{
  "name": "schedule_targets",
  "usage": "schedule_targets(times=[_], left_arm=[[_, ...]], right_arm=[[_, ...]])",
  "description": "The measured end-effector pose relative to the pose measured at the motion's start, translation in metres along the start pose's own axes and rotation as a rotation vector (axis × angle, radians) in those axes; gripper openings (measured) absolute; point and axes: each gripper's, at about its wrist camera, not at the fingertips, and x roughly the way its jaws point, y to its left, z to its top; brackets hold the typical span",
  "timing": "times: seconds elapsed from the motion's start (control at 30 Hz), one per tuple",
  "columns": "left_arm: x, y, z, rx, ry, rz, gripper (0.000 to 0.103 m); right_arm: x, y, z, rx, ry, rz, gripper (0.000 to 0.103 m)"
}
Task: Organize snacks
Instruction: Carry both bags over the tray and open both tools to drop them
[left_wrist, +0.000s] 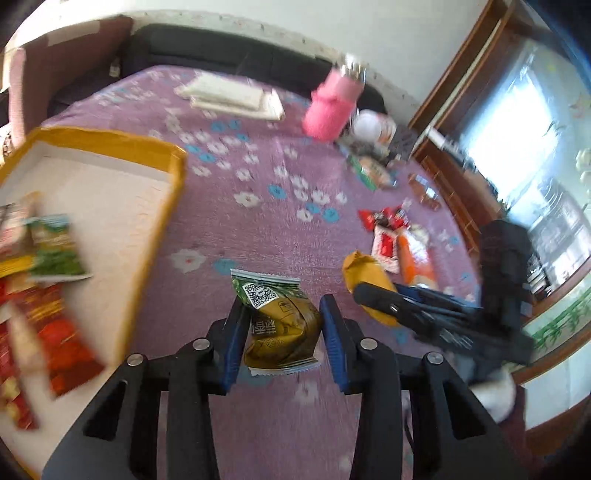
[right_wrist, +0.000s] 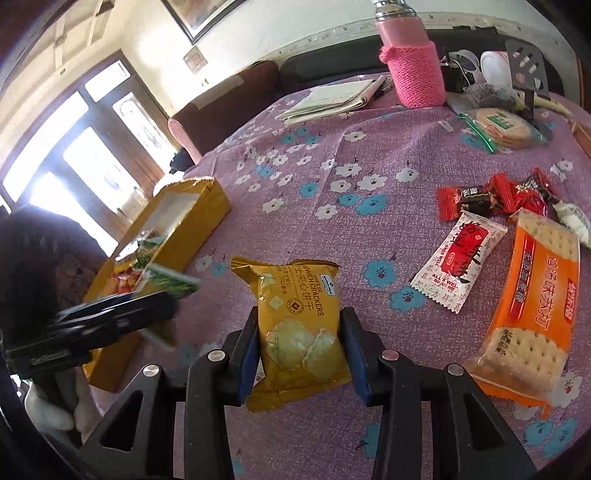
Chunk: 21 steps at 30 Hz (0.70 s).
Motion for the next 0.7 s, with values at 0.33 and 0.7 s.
schedule_targets(times=[0.33, 0.7], left_arm=[[-0.118, 0.101, -0.036, -0.18, -0.121, 0.164, 0.037], [-0.109, 0.169, -0.053, -0.291, -0.094, 0.229, 0.037]], right_arm=[[-0.002, 0.028, 0.004, 0.051, -0.018, 0.002, 0.042], [0.031, 0.196, 0.012, -0.144, 0.099, 0.2, 0.041]])
